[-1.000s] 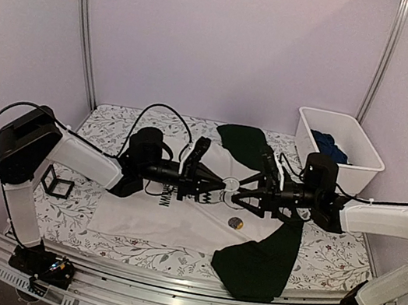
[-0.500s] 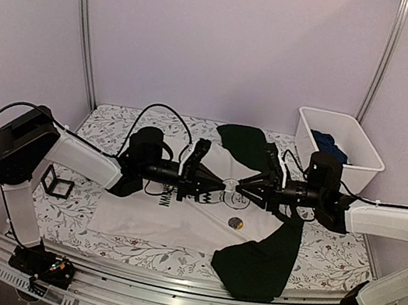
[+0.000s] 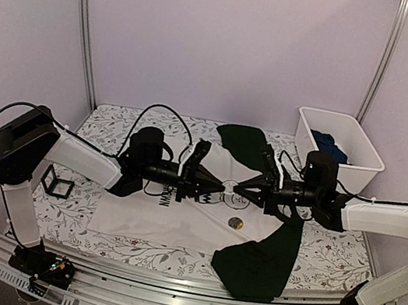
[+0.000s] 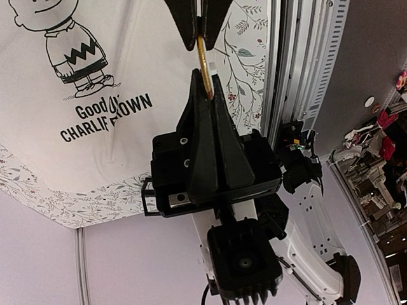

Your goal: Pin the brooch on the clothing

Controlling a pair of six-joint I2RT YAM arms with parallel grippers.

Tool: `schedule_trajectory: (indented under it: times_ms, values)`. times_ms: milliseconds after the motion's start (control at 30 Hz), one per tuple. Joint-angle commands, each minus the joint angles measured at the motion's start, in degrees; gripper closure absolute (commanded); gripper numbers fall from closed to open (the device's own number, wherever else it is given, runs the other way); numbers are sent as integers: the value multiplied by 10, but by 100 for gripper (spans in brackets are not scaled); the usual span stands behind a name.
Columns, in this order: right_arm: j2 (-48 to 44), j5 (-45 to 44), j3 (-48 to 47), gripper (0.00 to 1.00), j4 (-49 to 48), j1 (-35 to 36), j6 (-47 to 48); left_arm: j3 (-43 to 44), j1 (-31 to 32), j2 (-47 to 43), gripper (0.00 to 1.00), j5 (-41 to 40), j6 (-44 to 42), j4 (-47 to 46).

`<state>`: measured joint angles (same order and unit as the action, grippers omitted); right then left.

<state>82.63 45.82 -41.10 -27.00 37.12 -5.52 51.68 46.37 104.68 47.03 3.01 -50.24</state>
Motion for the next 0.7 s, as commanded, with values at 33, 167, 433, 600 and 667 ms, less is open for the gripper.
schedule_trajectory:
  times_ms: [33,167,433,600,667]
  values:
    - [18,29,-18,100,0,-1,7,1,8,-6,100,26,-14,3]
    - [13,21,-18,100,18,0,11,1,8,-6,100,12,-7,5]
    - [24,-190,19,100,70,-59,-69,-12,-19,-95,22,-172,-343,367]
    - [96,-294,44,100,36,-89,-154,-30,-30,-116,55,-358,-576,548]
    - [130,-312,52,100,14,-93,-182,-49,-36,-118,59,-400,-620,567]
